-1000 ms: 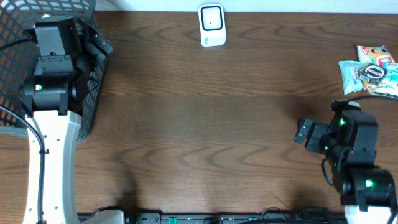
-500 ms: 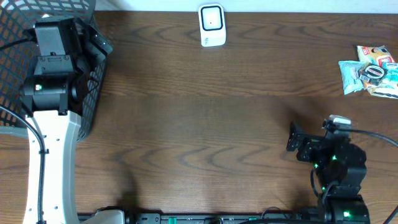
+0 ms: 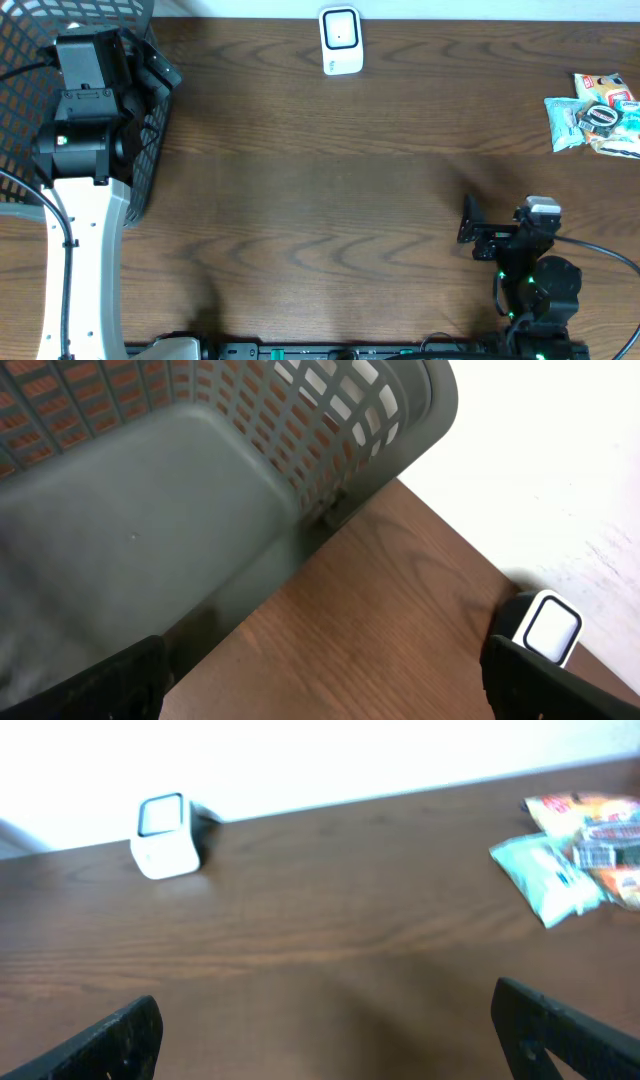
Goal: Scan the item barcode
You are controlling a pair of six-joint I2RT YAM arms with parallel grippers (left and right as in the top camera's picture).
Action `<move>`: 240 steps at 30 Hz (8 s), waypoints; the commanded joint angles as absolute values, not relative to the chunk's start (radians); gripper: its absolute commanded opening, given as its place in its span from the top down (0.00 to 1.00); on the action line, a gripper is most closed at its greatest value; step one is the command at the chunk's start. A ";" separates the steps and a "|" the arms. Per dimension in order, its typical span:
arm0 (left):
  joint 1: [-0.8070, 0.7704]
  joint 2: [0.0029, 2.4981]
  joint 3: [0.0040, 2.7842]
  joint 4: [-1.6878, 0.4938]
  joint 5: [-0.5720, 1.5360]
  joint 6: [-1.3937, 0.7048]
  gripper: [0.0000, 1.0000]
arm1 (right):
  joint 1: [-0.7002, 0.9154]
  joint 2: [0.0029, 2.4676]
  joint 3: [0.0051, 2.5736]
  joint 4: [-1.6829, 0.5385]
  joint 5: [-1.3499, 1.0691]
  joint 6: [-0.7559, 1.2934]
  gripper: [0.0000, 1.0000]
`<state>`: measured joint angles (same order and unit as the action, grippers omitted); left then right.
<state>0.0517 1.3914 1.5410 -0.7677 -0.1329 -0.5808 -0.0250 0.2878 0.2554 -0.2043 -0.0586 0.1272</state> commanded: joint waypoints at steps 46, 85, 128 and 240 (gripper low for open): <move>0.056 1.386 1.543 -0.771 -0.135 -0.593 0.02 | -0.012 0.005 0.005 -0.076 -0.017 0.035 0.01; 0.056 1.386 1.543 -0.771 -0.135 -0.593 0.02 | 0.001 0.005 0.005 -0.079 -0.017 0.003 0.01; 0.056 1.386 1.543 -0.771 -0.135 -0.592 0.02 | -0.002 0.005 0.006 -0.075 -0.021 0.006 0.01; -0.131 0.097 0.266 -0.002 0.152 -0.089 0.02 | -0.002 0.007 0.006 -0.075 -0.021 0.006 0.01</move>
<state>-0.1284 0.1379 0.2955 -0.0154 0.2020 -0.0582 0.0021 0.0120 0.0090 -0.0723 -0.0261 0.0166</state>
